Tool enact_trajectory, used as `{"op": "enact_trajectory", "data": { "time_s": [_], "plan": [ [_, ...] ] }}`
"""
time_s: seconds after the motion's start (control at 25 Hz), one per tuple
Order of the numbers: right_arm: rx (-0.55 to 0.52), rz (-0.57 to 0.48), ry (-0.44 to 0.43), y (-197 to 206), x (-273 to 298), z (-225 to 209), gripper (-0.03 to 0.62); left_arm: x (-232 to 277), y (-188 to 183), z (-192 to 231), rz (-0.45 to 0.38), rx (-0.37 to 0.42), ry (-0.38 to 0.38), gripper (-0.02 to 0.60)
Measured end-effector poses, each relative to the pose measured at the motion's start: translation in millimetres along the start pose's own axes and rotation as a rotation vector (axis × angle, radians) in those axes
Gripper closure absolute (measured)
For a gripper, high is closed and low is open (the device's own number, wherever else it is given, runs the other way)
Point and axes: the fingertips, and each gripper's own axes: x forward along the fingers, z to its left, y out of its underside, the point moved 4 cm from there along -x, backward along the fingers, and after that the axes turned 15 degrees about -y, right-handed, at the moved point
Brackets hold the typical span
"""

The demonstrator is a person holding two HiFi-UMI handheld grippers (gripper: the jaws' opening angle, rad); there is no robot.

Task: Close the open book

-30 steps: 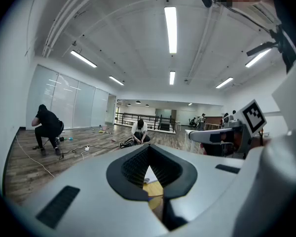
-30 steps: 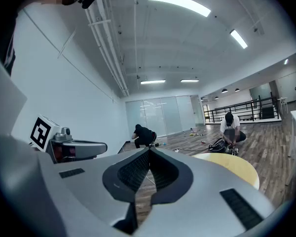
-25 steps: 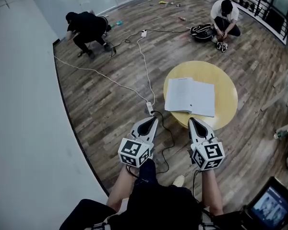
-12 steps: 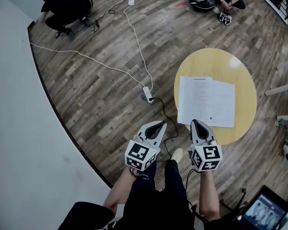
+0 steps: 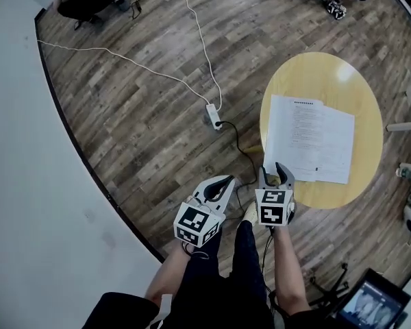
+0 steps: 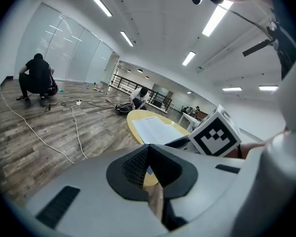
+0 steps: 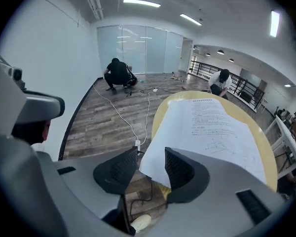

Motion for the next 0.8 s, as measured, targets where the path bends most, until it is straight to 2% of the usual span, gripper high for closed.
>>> {"op": "enact_trajectory", "data": {
  "time_s": [0.12, 0.32, 0.44, 0.52, 0.6, 0.8],
  "plan": [
    [-0.012, 0.048, 0.016, 6, 16, 5, 0.441, 1, 7, 9, 0.01, -0.017, -0.005, 0.578],
    [0.126, 0.099, 0.026, 13, 26, -1, 0.442, 4, 8, 17, 0.022, -0.028, -0.009, 0.578],
    [0.127, 0.134, 0.071, 11, 27, -4, 0.448, 8, 3, 19, 0.02, -0.028, -0.01, 0.578],
    [0.103, 0.154, 0.109, 9, 27, -4, 0.488, 9, 3, 20, 0.022, -0.029, -0.011, 0.578],
    [0.092, 0.16, 0.129, 9, 26, -4, 0.5, 10, 3, 21, 0.024, -0.031, -0.011, 0.578],
    [0.12, 0.137, 0.131, 9, 20, -8, 0.576, 11, 3, 21, 0.025, -0.03, -0.008, 0.578]
  ]
}}
